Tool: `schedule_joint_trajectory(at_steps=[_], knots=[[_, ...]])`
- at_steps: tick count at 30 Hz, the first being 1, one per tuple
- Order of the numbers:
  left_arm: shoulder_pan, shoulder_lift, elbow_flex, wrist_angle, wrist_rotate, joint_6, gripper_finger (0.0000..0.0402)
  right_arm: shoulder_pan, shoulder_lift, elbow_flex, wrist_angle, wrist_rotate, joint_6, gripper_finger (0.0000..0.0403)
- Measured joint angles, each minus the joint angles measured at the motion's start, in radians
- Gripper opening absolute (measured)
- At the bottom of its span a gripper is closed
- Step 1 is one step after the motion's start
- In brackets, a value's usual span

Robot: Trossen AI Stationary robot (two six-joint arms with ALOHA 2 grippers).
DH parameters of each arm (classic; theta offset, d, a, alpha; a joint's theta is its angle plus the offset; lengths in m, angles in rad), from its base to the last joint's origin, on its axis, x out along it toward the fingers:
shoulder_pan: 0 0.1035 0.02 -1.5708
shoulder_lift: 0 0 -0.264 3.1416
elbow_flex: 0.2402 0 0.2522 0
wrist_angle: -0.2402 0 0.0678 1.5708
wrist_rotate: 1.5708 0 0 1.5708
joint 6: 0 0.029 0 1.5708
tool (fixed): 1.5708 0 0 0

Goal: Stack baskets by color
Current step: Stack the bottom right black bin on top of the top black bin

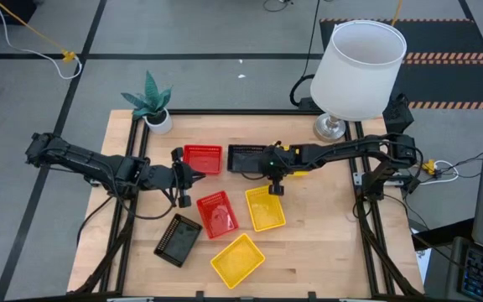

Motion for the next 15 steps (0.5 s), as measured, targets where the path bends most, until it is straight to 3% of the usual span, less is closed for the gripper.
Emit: schedule_joint_trajectory(at_steps=[15], knots=[[0.000, 0.000, 0.000, -0.002, 0.003, 0.003, 0.0026, 0.000, -0.067, 0.016, -0.007, 0.015, 0.050, 0.0002]])
